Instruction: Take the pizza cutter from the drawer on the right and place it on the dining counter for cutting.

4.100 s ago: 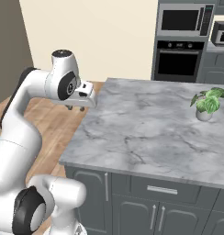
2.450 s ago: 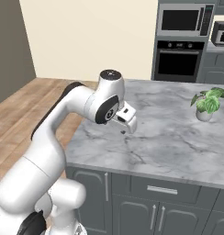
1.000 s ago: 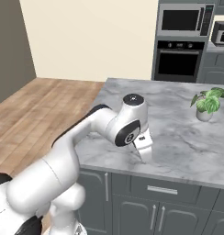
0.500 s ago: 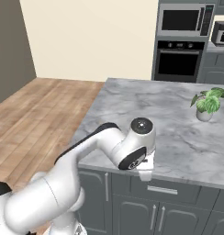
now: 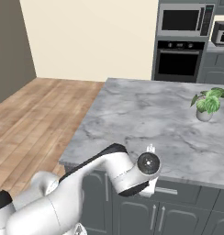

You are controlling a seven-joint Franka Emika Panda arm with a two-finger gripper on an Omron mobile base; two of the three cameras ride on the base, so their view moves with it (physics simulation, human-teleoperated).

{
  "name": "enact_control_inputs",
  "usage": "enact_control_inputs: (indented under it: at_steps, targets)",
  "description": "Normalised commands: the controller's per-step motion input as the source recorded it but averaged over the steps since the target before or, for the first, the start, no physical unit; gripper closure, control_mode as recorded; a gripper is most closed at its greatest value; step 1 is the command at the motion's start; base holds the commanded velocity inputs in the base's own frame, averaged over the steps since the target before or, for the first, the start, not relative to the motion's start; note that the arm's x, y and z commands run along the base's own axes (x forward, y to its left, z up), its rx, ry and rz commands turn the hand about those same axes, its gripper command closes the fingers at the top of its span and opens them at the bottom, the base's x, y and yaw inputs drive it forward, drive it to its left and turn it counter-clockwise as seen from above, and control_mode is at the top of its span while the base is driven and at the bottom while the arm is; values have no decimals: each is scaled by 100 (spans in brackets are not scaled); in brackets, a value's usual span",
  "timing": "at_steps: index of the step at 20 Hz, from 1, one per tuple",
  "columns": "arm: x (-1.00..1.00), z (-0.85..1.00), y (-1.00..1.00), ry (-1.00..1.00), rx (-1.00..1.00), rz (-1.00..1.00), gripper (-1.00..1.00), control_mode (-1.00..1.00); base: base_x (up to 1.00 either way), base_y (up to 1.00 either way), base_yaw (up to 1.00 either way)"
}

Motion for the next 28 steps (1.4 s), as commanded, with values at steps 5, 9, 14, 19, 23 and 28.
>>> enact_control_inputs:
  at_steps: [5, 9, 14, 19, 23, 28]
  targets:
    - [-4, -50, -34, -23, 8, -3, -100, -100, 0, 0, 0]
    - [-1, -45, -28, -22, 8, -2, -100, -100, 0, 0, 0]
    - [0, -28, -20, -15, 5, 0, -100, -100, 0, 0, 0]
    - [0, -15, -13, -7, 2, 0, -100, -100, 0, 0, 0]
    - [0, -28, -7, -6, 1, 0, -100, -100, 0, 0, 0]
    - [1, -43, 0, -12, 1, 0, -100, -100, 0, 0, 0]
